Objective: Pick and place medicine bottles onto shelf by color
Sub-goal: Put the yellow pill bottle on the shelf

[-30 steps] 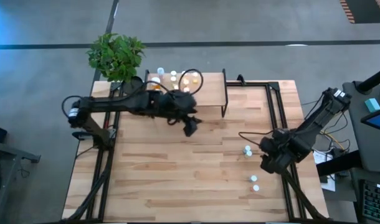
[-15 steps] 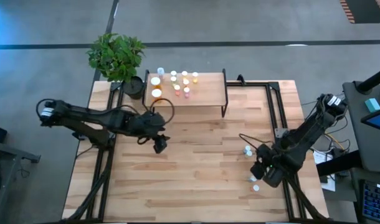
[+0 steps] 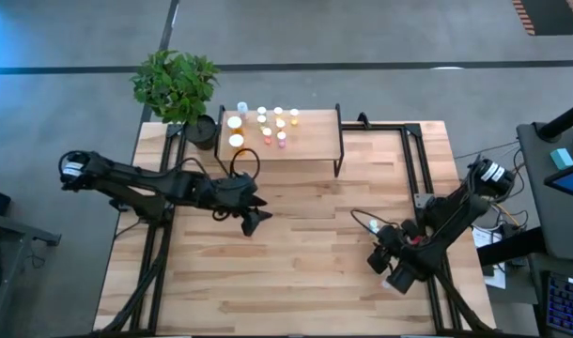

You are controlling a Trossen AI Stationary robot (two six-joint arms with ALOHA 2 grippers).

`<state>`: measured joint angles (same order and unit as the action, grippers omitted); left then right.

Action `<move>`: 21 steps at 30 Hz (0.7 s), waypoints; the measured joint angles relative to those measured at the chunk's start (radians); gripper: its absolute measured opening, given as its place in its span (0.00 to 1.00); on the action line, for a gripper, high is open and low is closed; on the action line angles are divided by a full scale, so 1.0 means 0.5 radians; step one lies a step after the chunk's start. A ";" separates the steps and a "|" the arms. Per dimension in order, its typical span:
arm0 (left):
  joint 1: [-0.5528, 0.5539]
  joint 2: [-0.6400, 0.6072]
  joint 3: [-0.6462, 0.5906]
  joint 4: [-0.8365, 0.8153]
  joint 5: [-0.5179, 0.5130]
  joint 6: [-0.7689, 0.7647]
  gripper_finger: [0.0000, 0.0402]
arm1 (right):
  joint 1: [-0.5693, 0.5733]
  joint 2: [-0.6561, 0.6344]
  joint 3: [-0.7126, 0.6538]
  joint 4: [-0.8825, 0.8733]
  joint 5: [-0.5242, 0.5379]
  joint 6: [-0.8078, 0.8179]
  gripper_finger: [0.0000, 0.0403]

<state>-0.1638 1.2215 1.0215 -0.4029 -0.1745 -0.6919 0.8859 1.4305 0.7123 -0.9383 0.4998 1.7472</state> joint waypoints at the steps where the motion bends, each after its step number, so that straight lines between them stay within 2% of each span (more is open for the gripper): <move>1: -0.001 0.010 0.002 0.022 0.000 0.000 0.53 | -0.001 0.023 0.002 0.020 0.019 0.004 0.49; 6: -0.002 0.068 0.024 0.107 0.002 0.000 0.53 | -0.001 0.101 -0.013 -0.007 0.163 0.088 0.49; 12: 0.000 0.114 0.026 0.190 0.002 -0.001 0.53 | -0.004 0.119 -0.033 -0.013 0.215 0.202 0.48; 21: 0.000 0.175 0.028 0.380 0.004 -0.005 0.53 | -0.003 0.101 -0.033 -0.008 0.310 0.219 0.30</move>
<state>-0.1638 1.3088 1.0354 -0.2127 -0.1725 -0.6945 0.8842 1.4811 0.6956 -0.9422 0.6548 1.8569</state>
